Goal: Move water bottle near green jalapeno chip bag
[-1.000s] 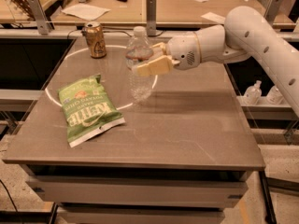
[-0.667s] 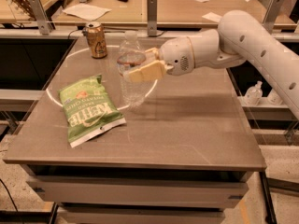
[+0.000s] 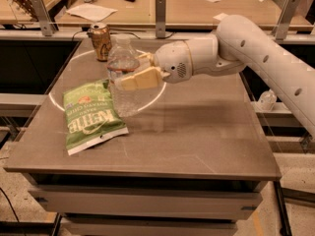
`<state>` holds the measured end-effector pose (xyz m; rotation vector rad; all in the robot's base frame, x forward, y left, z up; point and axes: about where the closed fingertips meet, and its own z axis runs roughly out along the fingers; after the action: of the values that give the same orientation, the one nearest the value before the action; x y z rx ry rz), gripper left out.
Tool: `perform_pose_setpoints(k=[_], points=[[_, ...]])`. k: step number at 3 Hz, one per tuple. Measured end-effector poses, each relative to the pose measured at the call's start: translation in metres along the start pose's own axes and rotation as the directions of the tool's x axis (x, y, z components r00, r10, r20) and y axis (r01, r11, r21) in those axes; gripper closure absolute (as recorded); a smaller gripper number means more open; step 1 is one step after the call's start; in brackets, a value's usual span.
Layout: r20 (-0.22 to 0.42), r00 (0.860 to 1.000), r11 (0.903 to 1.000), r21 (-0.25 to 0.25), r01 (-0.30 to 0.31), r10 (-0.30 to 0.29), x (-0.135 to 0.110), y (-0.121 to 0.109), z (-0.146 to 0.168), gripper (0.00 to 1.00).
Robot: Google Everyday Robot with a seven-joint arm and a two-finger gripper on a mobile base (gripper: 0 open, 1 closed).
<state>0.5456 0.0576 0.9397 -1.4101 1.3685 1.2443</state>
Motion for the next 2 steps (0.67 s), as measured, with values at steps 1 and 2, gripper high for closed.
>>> perform_pose_setpoints(k=[1,2], points=[[0.015,0.998,0.9973,-0.037,0.063,-0.063,-0.0006,0.0032,0.0117,1.00],[0.030,0.993,0.9920,-0.049,0.116,-0.115,-0.0005,0.0011,0.0164,1.00]])
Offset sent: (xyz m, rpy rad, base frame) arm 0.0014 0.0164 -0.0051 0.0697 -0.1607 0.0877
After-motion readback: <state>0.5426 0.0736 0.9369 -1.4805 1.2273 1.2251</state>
